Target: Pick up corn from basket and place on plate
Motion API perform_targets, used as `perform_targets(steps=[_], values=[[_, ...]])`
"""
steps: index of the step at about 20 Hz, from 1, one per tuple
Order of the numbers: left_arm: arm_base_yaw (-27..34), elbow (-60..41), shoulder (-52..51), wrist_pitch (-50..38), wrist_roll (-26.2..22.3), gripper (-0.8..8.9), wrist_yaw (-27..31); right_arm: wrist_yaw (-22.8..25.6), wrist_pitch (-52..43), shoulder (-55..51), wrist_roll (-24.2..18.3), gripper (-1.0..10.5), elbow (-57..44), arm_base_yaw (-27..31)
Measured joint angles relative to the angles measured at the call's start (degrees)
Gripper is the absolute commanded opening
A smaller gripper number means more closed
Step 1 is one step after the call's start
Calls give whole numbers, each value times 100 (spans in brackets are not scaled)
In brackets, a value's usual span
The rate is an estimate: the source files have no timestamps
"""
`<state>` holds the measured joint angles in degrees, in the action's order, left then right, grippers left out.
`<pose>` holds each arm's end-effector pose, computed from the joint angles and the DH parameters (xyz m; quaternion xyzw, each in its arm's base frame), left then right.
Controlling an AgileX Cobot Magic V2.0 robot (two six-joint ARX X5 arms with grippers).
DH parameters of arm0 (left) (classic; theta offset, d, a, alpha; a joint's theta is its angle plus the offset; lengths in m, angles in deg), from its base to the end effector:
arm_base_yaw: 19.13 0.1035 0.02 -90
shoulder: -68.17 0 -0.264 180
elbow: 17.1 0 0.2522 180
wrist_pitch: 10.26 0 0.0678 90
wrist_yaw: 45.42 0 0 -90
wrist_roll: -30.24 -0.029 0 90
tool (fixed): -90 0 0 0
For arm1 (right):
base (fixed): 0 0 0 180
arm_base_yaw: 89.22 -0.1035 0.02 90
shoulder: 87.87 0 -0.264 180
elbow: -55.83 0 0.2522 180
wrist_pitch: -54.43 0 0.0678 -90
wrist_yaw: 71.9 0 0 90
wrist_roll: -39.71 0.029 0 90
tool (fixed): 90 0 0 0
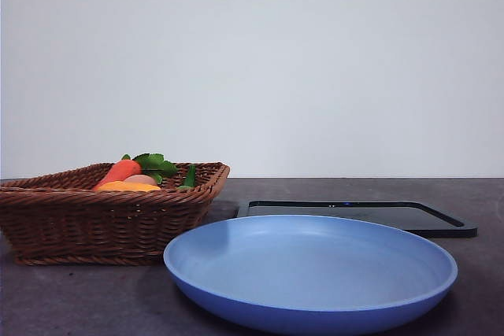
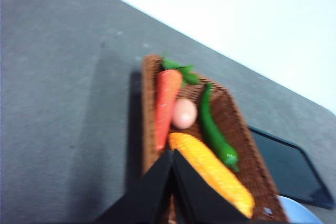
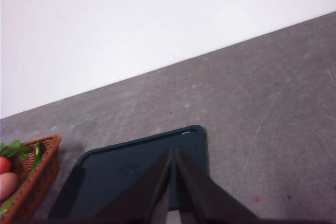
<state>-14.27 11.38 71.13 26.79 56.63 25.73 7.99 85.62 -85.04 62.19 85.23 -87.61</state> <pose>0.0778 -0.0028 0.2067 -0.2455 0.1234 -0.0955 0.9568 0.0780 0.0029 0.2216 0.1983 0.0538 0.0648 0.9765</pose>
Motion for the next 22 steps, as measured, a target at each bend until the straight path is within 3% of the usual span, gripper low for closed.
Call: perform_targets(steps=[5, 9, 16, 22], values=[[0, 627, 479, 568, -68, 4, -404, -232, 868, 601, -28, 2, 968, 0], [0, 1154, 887, 1080, -417, 4, -844, -649, 1690, 1228, -341, 2, 1661, -2], [0, 2020, 1545, 2240, -1246, 4, -1397, -1609, 2957, 2326, -1303, 2, 2632, -142], [-153, 2557, 2044, 3217, -1982, 4, -1707, -1825, 3895, 3134, -2214, 2, 3071, -577]])
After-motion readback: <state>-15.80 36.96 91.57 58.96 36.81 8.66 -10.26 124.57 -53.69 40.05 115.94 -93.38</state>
